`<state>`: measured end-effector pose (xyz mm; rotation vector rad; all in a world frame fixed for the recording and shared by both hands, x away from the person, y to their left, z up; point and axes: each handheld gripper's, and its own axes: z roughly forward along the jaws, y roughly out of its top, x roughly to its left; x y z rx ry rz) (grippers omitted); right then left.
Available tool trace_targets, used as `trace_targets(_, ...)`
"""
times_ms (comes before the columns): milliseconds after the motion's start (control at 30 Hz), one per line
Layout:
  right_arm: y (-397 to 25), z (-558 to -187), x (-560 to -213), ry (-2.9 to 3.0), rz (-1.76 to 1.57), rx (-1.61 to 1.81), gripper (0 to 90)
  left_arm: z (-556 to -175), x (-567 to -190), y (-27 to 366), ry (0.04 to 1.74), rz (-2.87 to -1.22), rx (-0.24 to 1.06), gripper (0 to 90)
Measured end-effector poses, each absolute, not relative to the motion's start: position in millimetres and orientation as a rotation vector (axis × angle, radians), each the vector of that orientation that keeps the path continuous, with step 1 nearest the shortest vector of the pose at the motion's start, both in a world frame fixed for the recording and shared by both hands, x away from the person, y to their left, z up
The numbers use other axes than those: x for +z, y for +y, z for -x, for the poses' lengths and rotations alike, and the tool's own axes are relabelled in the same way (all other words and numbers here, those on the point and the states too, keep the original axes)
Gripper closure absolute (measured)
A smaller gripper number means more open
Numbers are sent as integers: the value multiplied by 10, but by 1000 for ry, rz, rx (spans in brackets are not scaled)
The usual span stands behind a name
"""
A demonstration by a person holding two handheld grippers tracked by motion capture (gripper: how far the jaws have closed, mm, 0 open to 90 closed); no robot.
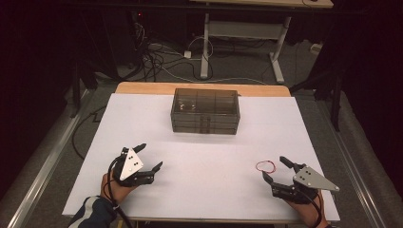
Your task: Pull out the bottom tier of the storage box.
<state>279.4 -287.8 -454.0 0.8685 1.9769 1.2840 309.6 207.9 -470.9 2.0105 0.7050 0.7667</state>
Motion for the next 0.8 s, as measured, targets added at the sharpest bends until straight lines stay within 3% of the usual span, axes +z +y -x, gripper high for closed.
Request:
trace_targets(333, -2884, -2807, -4554, 2001, -871, 1286, 211, -3076, -4731, 2032, 671, -2061, 772, 180)
trace_targets(433, -2873, -2825, -4559, 2022, -862, 1289, 223, -3031, -4742, 1991, 621, -2107, 827, 182)
trace_targets(800, -2878, -2849, -4564, 2043, -855, 1296, 225, -2980, -4694, 1901, 612, -2096, 864, 179)
